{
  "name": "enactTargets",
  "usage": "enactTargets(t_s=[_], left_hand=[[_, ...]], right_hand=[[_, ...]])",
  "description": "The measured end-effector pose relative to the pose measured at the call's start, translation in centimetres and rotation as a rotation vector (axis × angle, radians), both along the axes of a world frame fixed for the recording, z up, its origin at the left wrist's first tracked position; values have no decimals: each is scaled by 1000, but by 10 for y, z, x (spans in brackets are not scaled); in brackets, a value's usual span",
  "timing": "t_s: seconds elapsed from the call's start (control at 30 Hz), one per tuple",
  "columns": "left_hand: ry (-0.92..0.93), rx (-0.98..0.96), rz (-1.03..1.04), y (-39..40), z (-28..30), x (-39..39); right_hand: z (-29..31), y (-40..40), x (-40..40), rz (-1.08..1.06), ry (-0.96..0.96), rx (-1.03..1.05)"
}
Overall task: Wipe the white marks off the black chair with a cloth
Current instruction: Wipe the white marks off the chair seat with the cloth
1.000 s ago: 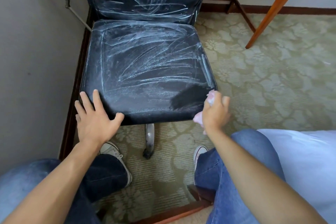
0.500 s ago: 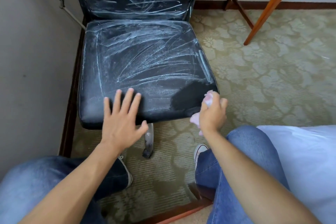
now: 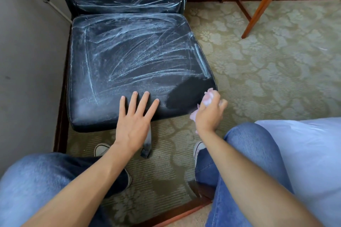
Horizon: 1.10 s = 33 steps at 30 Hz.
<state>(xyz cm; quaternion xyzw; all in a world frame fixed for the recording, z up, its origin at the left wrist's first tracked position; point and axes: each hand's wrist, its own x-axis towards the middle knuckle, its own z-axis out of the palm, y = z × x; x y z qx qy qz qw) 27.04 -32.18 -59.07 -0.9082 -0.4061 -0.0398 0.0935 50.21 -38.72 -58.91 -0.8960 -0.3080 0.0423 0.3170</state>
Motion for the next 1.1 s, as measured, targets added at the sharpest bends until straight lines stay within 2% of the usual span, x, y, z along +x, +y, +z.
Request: enactTargets(t_s=[0.07,0.13,0.2,0.23,0.27,0.3,0.33,0.4,0.5,0.53,0.57,0.6,0.7,0.8,0.9,0.97,1.0,1.03,1.1], left_hand=[[-6,13,8,0,-1,2],[-24,22,1,0,-1,4],[-49,43,-16,1,-1,4],[-55,57,-22,1,-1,3],[-55,70,-25,1,-1,1],[-50,78,-25,1,-1,0],[-45,82,-19,2,-1,-1],[-37,77,-5,2,0,-1],[-31,57,-5,2,1,-1],[-23,58,-6,2,2,-1],[-14,59,-8,3,2,-1],[-11,58,-11,3,2,-2],[-25,49,-19,4,1,-4],[-70,30,-34,4,1,-2],[-111,18,-53,6,1,-2],[-159,-5,-62,10,2,-5],[-181,-21,-64,12,3,-7],[-194,-36,-68,13,5,-10],[-211,-53,-75,15,7,-13]], right_hand=[[-1,-4,-27,82,-139,20],[-10,-9,-60,321,-128,93],[-24,-13,-84,670,-184,-3],[-30,-14,-89,796,-143,-110],[-35,-16,-92,855,-180,-147],[-43,-16,-87,828,-259,-154],[-49,-15,-81,751,-296,-87],[-34,-10,-70,514,-178,63],[-8,5,-25,-290,260,289],[-10,8,-6,-500,420,358],[-7,10,4,-601,481,353],[-6,9,8,-590,487,309],[-20,3,-3,-351,314,202],[-16,7,-32,-230,262,290],[-10,15,-65,248,63,268],[-4,23,-80,585,-118,165],[1,28,-80,672,-186,118],[7,34,-77,680,-228,83],[18,46,-60,539,-190,17]])
